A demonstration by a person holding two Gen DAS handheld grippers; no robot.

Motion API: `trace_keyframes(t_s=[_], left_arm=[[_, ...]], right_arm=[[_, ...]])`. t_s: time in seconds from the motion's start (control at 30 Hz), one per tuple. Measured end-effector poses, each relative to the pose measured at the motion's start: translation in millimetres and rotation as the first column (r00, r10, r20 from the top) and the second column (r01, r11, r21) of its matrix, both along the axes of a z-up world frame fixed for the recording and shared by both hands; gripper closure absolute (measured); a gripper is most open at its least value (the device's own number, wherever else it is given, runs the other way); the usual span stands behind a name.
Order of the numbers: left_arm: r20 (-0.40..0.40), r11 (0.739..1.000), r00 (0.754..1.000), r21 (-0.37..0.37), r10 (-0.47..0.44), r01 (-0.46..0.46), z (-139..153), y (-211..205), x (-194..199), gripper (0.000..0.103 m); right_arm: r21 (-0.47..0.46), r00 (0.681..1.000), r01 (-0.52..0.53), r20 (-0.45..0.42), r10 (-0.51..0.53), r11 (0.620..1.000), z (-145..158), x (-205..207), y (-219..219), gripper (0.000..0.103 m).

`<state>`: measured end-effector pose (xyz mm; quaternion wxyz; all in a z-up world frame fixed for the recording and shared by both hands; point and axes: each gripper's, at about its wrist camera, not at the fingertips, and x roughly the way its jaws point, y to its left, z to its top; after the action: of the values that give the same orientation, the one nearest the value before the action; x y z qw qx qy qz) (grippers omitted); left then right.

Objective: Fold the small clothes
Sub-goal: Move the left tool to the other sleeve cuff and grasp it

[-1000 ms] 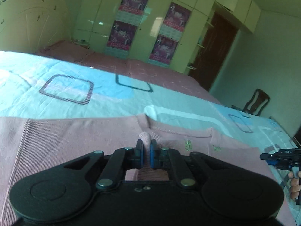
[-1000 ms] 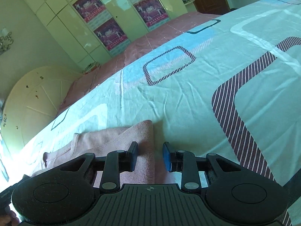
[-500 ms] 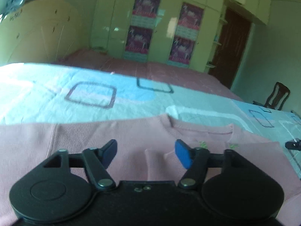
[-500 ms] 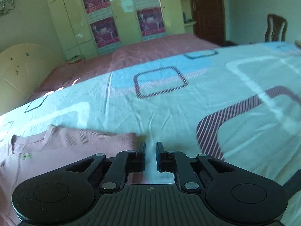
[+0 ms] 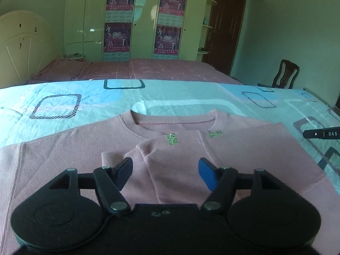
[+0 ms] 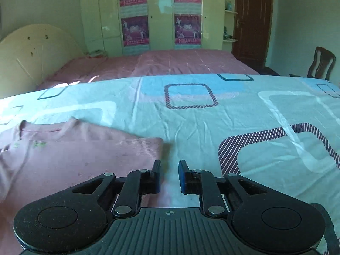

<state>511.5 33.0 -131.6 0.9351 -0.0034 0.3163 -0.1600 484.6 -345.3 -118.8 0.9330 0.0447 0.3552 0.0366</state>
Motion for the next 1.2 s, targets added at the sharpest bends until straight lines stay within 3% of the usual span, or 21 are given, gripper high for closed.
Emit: trace_keyframes(t_s=[0.2, 0.37, 0.5, 0.63, 0.7, 0.77, 0.93, 1.0, 1.03, 1.07, 1.17, 1.2], left_arm=[[-0.035, 1.000, 0.999, 0.017, -0.010, 0.010, -13.4, -23.2, -21.9, 0.033], [-0.040, 0.997, 0.999, 0.081, 0.024, -0.021, -16.8, -13.5, -28.7, 0.033], [-0.044, 0.996, 0.999, 0.092, 0.026, -0.022, -15.9, -11.9, -29.2, 0.032], [-0.060, 0.996, 0.997, 0.083, 0.040, -0.035, -13.8, -13.7, -34.1, 0.024], [-0.064, 0.996, 0.997, 0.088, 0.039, -0.034, -20.7, -12.2, -36.9, 0.024], [-0.070, 0.997, 0.997, 0.068, 0.038, -0.033, -18.7, -7.2, -41.3, 0.024], [-0.072, 0.993, 0.990, 0.010, 0.118, -0.117, -6.7, 27.9, -59.9, 0.025], [-0.069, 0.984, 0.982, -0.008, 0.178, -0.179, -0.4, 53.2, -72.4, 0.025], [-0.065, 0.977, 0.975, -0.017, 0.210, -0.212, 2.6, 67.8, -79.3, 0.025], [-0.062, 0.967, 0.966, -0.023, 0.253, -0.255, 6.2, 85.2, -86.9, 0.025], [-0.055, 0.913, 0.914, -0.045, 0.403, -0.405, 14.2, 144.5, -110.1, 0.026], [-0.057, 0.877, 0.879, -0.062, 0.474, -0.477, 16.4, 171.9, -119.6, 0.027]], right_arm=[[0.000, 0.990, -0.141, -0.030, 0.141, 0.990, -12.2, -49.6, 52.0, 0.086], [-0.157, 0.998, -0.032, -0.060, 0.023, 0.987, -30.7, -68.1, 41.7, 0.086], [-0.117, 0.997, -0.022, -0.082, 0.013, 0.993, -28.8, -64.0, 34.9, 0.086], [-0.110, 1.000, -0.005, -0.007, 0.005, 0.994, -11.6, -73.8, 42.8, 0.086], [-0.125, 0.994, -0.012, -0.108, -0.001, 0.992, -27.4, -69.0, 46.9, 0.086], [-0.109, 0.994, 0.006, -0.108, -0.018, 0.994, -27.5, -71.4, 43.4, 0.086], [-0.042, 0.998, 0.052, -0.024, -0.053, 0.998, -2.6, -89.7, 47.4, 0.086], [0.010, 0.998, 0.062, -0.023, -0.062, 0.998, 1.7, -95.4, 50.9, 0.069], [0.026, 0.998, 0.064, -0.013, -0.064, 0.998, 3.9, -98.9, 55.8, 0.042], [0.031, 0.998, 0.064, 0.000, -0.064, 0.997, 5.6, -102.0, 60.9, 0.031], [0.046, 1.000, 0.014, -0.002, -0.013, 0.999, 7.9, -104.5, 78.8, 0.032], [0.042, 1.000, 0.000, 0.003, 0.000, 0.999, 8.6, -103.9, 86.8, 0.032]])
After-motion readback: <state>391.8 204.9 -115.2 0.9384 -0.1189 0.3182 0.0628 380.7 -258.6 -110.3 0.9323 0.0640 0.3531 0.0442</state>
